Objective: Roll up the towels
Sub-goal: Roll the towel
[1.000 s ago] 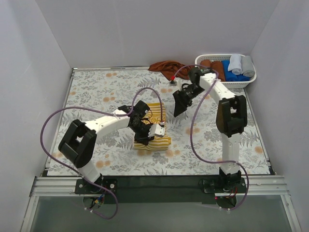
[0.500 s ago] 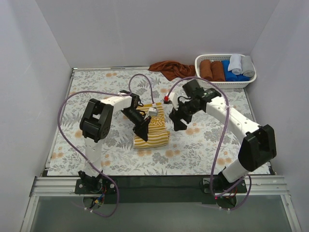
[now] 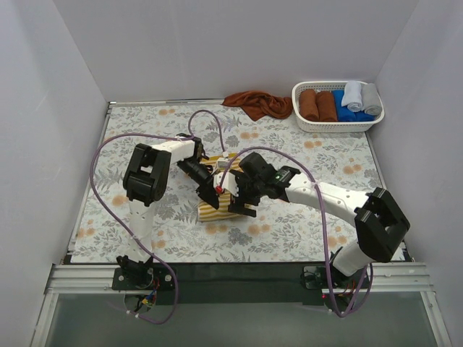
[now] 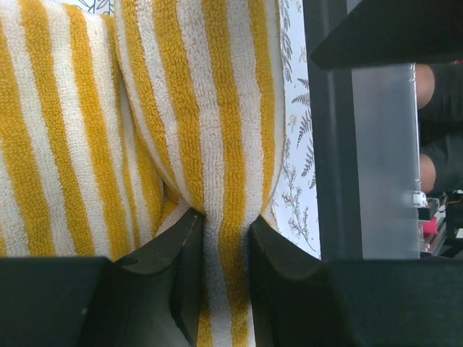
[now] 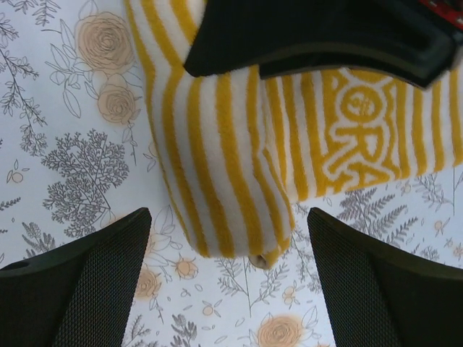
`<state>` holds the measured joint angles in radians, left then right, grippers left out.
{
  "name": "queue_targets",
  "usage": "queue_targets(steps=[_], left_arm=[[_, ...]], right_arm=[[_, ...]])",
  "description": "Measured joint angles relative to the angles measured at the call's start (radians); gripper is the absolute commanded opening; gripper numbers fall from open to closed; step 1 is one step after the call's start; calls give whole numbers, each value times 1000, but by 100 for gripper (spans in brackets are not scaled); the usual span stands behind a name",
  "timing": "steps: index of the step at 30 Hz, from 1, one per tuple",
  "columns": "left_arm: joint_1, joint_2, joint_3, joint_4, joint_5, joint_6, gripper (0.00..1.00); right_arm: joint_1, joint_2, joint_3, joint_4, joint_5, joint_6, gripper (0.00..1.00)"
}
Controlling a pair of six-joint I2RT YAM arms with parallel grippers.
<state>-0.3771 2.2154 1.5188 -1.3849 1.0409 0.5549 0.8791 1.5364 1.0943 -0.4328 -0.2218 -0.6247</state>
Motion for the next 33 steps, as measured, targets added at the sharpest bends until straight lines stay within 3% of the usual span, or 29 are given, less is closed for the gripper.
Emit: queue_targets(steps=[6,9,10,12,13,17,20,25,33], left_arm=[[20,40,21,-37,39,22,15],[23,40,24,-40,41,30,17],[23,40,26,-40,41,32,18],[23,40,27,-40,41,35,24],[23,40,27,-40,42,37,31],[30,32,23,-32,42,44,52],[47,-3,-8,6,39,38,57],[124,-148,-60,89,6,7,60],[356,-442,-169,277,-25,-66,61]], right_arm=[[52,33,-71,105,3,-61,74],[51,69,-97,145,8,-88,56],[51,85,-98,158,11,-97,42],[44,109,-98,191,13,-109,25],[44,114,-98,198,12,-114,4],[43,116,-96,201,9,-126,1],[43,122,-77,172,-18,-139,1],[41,157,3,40,-85,-142,1],[37,294,203,-204,-206,-105,1]])
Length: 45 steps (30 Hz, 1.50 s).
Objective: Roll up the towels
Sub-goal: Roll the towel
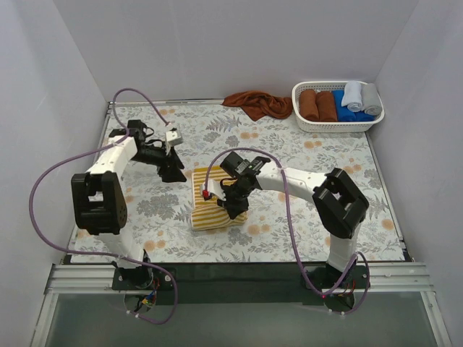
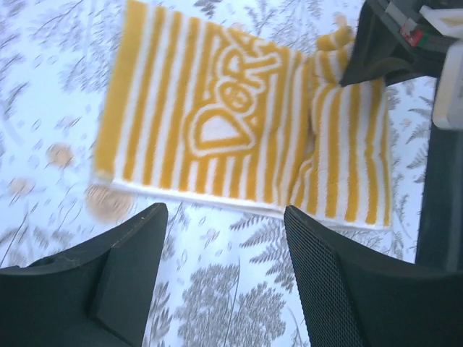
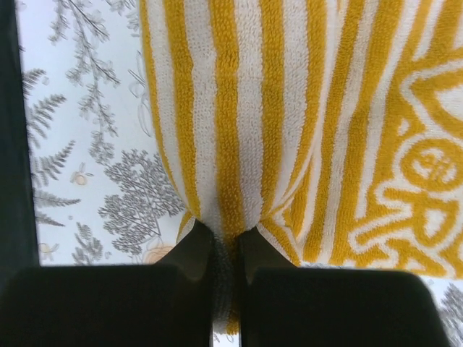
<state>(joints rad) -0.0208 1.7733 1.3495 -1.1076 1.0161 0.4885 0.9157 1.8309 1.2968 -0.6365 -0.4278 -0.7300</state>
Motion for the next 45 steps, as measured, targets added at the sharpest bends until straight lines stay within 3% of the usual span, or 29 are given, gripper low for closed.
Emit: queue_targets(steps=[3,5,7,10,15,21,22,28,34,35,36,38,39,42,45], left_arm=[[66,-111,-108,107,-18,-56,67],[75,-216,-211,180,-35,-88,76],[59,-338,-301,230,-53,-109,77],[-19,-525,-396,285,-111,-106,80],[-275,-793,-554,372,-242,-69,83],[-527,-850,-700,461,-452,-53,89],[-561,-844,-712,473,-482,-51,94],[-762,-774,-735,571,-652,-59,95],[-859,-682,-774,631,-777,-75,76],[-859,-667,-776,631,-792,-79,70],[-859,-653,-776,631,-800,-82,56],[-859,-615,-772,639,-820,-90,42],[-859,-596,-761,637,-826,-93,33],[-859,-554,-724,616,-831,-113,27],[-858,-549,-707,591,-830,-142,18]], right_arm=[[-18,85,93,-84,-80,18,1],[-39,127,133,-122,-137,25,1],[-63,162,164,-158,-199,27,1],[-99,219,206,-209,-286,26,1],[-148,370,343,-365,-446,19,1],[-181,523,467,-536,-589,29,1],[-183,547,488,-565,-604,33,1],[-185,640,549,-692,-666,64,1],[-187,679,568,-747,-687,86,1],[-188,682,570,-752,-691,91,1],[-190,686,571,-755,-694,97,4],[-194,694,575,-758,-700,108,12],[-196,697,577,-761,-702,117,20],[-205,699,578,-766,-702,140,33],[-217,699,579,-764,-701,164,54]])
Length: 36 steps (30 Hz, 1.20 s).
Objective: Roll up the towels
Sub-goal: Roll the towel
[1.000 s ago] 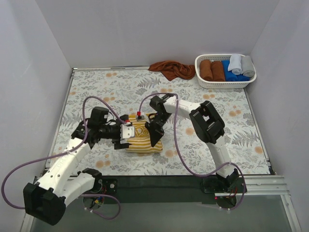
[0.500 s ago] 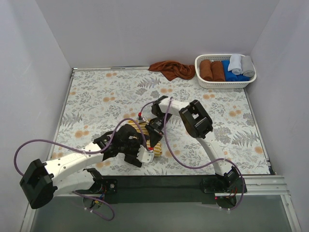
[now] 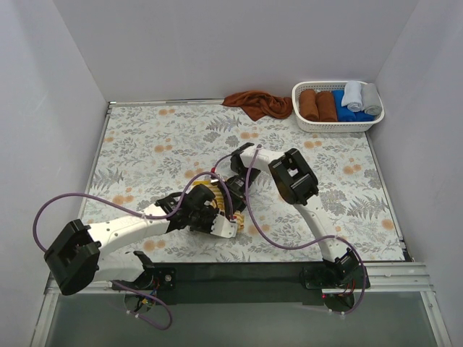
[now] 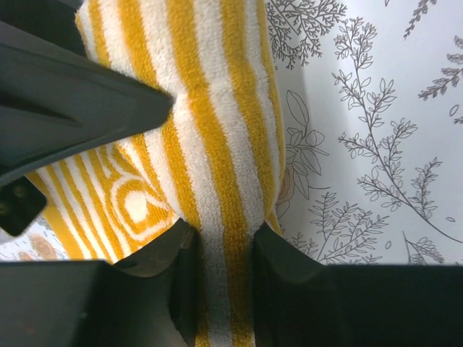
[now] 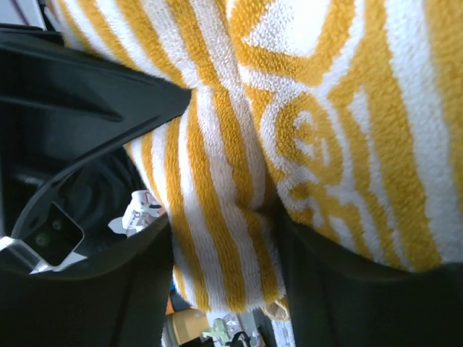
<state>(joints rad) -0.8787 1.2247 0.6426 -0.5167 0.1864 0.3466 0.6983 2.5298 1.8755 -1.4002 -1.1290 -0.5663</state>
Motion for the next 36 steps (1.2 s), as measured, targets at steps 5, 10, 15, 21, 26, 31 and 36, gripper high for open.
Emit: queue_targets(steps=[5,10,15,21,26,31,36], left_arm=[[31,27,37,-50,36,-30,6],[104,85,93,-105,128,-13,6],[227,217,214,-224,290,48,7],[320,377,352,-383,452,126,7],[400,530,464,-515,570,180,11],[483,725,613,-695,694,244,12],[537,852,713,-825,763,291,13]], right_arm=[[-37,-8,2,6,-25,23,70],[-70,-36,2,40,6,62,72],[-150,-101,-5,106,81,96,80],[-317,-322,-69,264,198,100,81],[-373,-576,-189,388,294,93,76],[-271,-761,-332,516,404,64,74],[-105,-844,-478,646,548,25,78]])
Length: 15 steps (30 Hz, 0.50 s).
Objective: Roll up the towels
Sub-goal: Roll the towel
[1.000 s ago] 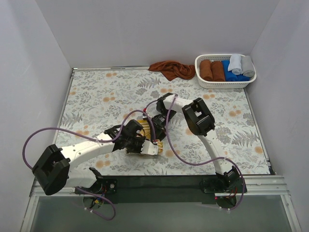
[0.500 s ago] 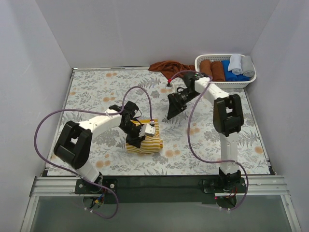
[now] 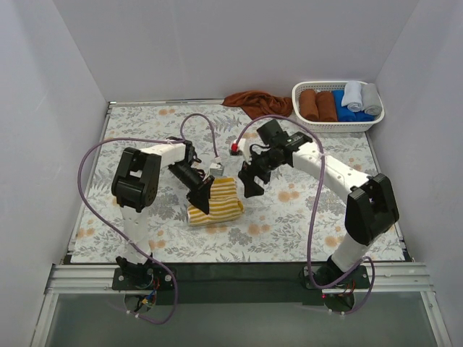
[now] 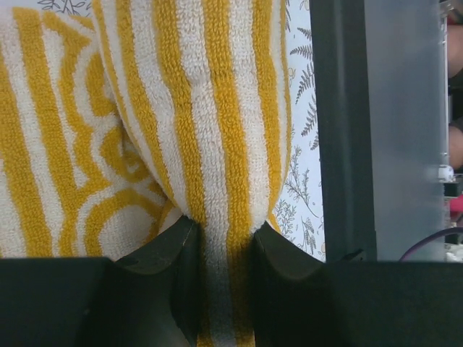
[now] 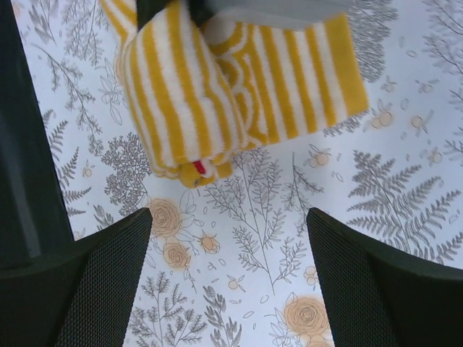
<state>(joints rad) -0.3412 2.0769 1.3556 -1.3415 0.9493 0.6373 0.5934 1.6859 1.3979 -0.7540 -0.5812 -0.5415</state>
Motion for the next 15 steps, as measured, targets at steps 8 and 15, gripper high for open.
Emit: queue_targets(steps=[8,15], left_arm=[[33,120,99,-124,40,45,19],[46,161,130,-166,57,62,21]], right_arm=[[272,-101,-252,291,258,-92,87],[433,-115,-394,516,398,-203,83]])
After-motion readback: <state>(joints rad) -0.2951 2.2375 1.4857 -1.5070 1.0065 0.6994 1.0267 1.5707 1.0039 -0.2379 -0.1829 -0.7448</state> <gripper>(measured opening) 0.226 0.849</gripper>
